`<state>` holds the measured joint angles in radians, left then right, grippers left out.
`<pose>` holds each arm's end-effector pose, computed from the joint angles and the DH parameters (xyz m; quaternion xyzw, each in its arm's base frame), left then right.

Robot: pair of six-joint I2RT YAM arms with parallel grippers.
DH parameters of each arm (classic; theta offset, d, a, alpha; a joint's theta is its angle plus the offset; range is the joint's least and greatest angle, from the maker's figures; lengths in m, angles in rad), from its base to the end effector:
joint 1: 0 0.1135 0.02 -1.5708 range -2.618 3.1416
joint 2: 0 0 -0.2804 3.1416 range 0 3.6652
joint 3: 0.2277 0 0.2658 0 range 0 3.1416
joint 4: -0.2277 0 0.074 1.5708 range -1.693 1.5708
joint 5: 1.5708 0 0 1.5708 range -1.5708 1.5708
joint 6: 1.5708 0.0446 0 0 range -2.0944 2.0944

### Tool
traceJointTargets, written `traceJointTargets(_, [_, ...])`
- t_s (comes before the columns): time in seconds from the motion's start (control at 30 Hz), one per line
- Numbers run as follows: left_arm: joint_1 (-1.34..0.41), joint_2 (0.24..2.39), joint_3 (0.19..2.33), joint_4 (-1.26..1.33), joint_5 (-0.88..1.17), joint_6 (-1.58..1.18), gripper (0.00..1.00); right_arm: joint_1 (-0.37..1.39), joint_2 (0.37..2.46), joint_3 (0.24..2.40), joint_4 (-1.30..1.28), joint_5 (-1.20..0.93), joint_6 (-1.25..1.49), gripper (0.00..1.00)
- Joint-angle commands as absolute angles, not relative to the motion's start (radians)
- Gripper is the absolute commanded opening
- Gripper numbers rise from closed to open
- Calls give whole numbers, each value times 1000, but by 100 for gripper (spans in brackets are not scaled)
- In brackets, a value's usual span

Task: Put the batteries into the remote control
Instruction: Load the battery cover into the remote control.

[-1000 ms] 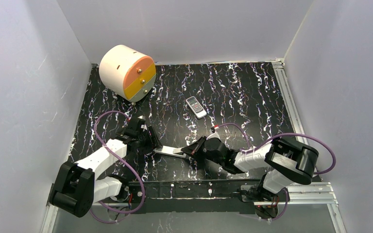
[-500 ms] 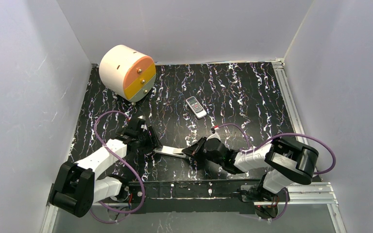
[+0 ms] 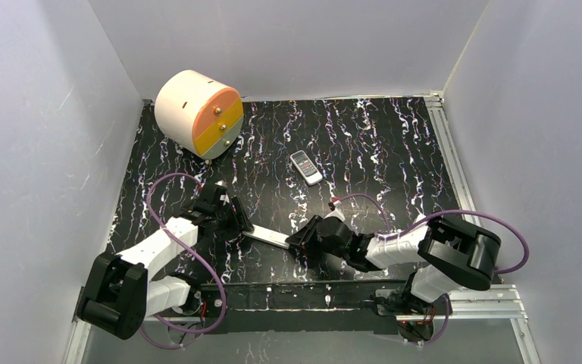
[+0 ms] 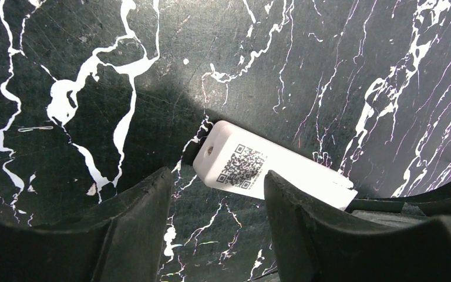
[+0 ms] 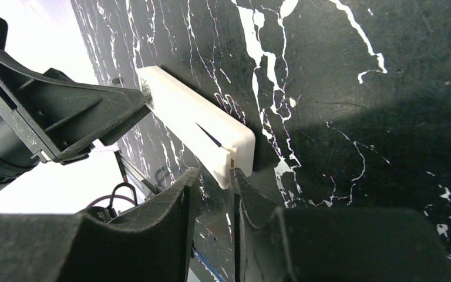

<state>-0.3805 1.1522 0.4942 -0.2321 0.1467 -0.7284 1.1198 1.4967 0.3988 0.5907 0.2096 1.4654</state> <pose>0.2036 -0.0885 0.1670 -0.1386 0.9302 -0.2340 0.2467 0.1275 0.2420 0.1328 0.1996 0.8353 0.4602 0.2252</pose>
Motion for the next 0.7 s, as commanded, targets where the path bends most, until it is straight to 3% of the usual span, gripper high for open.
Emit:
traceJointTargets(0.0, [-376,1137,515,-250,143,-716,57,1124,1463,430,562,234,1452,35])
traceJointTargets(0.3, [-376,1132,527,-270,118,-715,61,1124,1442,453,470,247,1439,41])
traceJointTargets(0.5, [-376,1111,541,-287,81,-699,74,1124,1450,483,417,256,1393,45])
traceJointTargets(0.67, [-376,1124,543,-263,100,-688,77,1124,1501,537,382,232,1337,48])
